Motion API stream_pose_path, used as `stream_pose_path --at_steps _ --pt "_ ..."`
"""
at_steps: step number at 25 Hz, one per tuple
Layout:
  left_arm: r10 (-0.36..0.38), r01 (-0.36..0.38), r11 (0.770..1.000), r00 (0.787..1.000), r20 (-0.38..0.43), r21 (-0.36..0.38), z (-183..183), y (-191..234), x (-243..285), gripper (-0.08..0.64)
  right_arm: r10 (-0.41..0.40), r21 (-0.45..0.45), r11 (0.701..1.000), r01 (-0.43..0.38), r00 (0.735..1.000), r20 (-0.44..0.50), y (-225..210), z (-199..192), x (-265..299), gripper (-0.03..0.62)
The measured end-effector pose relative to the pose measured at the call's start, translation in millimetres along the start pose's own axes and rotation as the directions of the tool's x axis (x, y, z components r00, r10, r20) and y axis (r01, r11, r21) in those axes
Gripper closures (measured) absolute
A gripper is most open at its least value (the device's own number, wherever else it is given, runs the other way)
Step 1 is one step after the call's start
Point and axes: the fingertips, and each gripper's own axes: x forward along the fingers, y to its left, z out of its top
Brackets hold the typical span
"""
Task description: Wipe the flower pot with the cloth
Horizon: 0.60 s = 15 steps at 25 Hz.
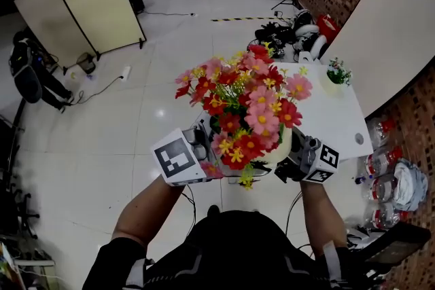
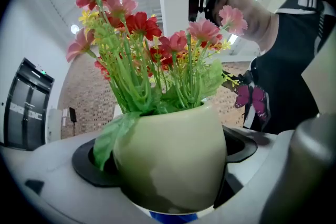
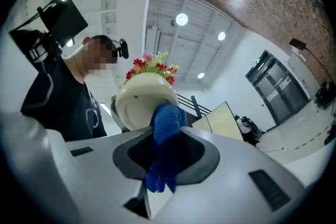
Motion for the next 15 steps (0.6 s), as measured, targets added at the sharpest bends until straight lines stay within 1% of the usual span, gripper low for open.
stream_pose_path --at_steps 2,4,7,9,11,13,15 --pt "-0.012 0.012 1.000 1.000 0.008 0.027 -4 0 -1 -0.017 0.003 -0.042 0.999 -0.005 0.999 -0.038 -2 1 6 0.522" --pt "0.001 -0.001 1.000 1.000 0.003 0.009 3 -1 3 -0.018 0.056 -0.058 0.996 -0.061 0.995 -0.082 15 -1 12 0.522" --pt "0.012 -0.012 1.000 1.000 0.007 -0.011 7 0 4 -0.018 0.163 -0.039 0.985 -0.170 0.975 -0.150 62 -16 15 0.522" --pt "0.019 -0.019 1.000 1.000 0.011 -0.011 2 2 1 -0.018 0.196 -0.014 0.979 -0.201 0.967 -0.163 79 -21 11 0.522" --pt "0.025 -0.025 1.000 1.000 -0.010 -0.007 1 2 0 -0.018 0.215 0.002 0.976 -0.218 0.960 -0.177 85 -24 6 0.522" --pt "0.012 -0.012 1.000 1.000 -0.021 -0.006 3 2 0 -0.017 0.216 0.018 0.976 -0.217 0.958 -0.191 81 -26 2 0.522" --pt "-0.009 0.009 1.000 1.000 -0.009 -0.008 5 0 0 -0.018 0.171 0.027 0.985 -0.169 0.967 -0.188 62 -25 -1 0.522"
